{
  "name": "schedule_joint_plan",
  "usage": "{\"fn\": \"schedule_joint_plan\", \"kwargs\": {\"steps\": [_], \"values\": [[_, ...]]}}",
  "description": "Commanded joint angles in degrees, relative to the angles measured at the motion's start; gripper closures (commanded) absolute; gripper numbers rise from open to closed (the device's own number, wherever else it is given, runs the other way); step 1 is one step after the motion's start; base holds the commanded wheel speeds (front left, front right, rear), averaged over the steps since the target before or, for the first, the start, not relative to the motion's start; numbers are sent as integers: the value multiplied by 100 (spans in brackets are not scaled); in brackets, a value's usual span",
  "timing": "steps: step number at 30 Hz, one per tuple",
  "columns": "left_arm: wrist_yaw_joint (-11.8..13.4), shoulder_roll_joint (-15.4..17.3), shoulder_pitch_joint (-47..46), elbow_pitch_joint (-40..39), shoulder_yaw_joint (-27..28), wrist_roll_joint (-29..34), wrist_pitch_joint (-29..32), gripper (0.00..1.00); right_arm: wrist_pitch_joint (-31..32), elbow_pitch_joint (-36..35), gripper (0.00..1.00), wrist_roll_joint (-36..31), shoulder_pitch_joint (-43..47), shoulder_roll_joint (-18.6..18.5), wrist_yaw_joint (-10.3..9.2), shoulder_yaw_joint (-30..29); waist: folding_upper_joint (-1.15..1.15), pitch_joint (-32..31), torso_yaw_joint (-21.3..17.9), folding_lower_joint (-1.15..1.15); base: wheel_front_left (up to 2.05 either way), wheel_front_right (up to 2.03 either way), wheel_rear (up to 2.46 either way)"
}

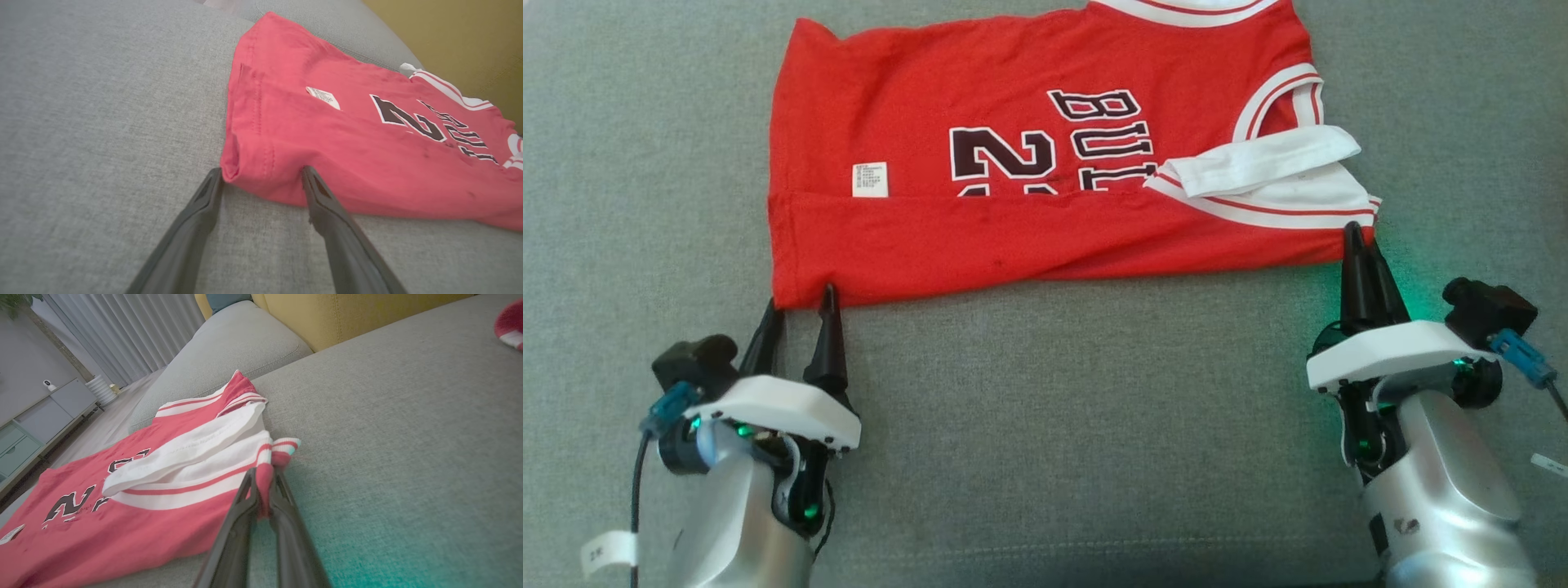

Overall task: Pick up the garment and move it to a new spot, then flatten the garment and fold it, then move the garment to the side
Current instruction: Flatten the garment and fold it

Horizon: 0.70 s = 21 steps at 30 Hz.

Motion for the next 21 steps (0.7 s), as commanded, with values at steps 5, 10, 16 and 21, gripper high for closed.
{"fn": "schedule_joint_plan", "kwargs": {"steps": [5, 10, 16, 21], "values": [[-27, 117, -272, 225, 266, 20, -30, 8, -23, -212, 100, 55, -189, 28, -5, 216, 0, 51, -68, 0, 0, 0, 0], [-43, 117, -420, 688, 198, -77, -30, 100, -23, -209, 100, 41, -218, 28, -5, 231, 0, 75, -97, 0, 0, 0, 0], [-56, 117, -510, 916, -282, -372, -30, 100, -23, -153, 100, -39, -149, 28, -5, 131, 0, -117, -46, 0, 0, 0, 0], [-57, 140, -334, 686, -158, -351, -30, 100, -23, -116, 100, -68, -26, 28, -5, 23, 0, -483, 17, 0, 0, 0, 0]]}}
